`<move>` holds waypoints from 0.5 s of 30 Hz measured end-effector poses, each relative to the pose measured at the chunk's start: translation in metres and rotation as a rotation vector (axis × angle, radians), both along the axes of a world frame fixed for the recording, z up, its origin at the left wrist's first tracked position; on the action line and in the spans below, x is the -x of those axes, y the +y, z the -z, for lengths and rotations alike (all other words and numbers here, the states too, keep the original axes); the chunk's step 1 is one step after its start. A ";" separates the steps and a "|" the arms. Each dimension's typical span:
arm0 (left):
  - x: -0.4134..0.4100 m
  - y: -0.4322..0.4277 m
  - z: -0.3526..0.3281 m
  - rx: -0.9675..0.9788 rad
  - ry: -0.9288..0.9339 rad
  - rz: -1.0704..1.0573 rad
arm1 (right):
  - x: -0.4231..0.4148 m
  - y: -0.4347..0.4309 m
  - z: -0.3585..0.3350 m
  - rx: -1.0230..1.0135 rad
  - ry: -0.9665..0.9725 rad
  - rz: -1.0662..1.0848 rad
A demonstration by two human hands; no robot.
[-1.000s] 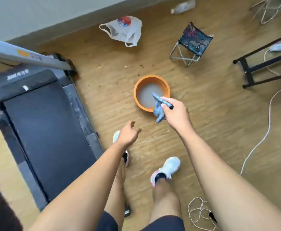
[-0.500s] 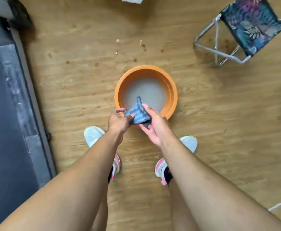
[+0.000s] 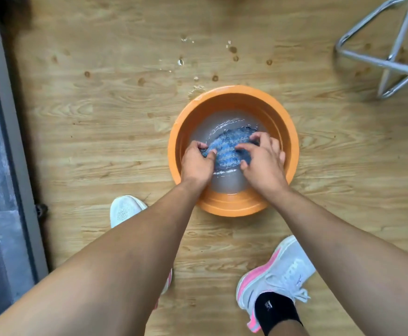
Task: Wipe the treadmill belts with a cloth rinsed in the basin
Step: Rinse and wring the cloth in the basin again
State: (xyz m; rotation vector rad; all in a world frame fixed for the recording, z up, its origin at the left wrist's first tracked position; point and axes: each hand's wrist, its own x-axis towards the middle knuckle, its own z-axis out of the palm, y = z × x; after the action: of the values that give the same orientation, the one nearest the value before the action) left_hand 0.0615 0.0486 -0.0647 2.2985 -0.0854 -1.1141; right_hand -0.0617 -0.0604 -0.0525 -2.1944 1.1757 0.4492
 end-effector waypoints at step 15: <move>-0.003 -0.016 0.025 0.109 0.055 0.209 | -0.039 -0.005 0.034 -0.454 -0.194 0.880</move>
State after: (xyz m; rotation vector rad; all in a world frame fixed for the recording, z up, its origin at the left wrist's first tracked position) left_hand 0.0646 0.0327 -0.0900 2.1980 -0.3632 -1.2434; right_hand -0.0225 -0.0658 -0.0866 -1.1510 1.5862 0.0958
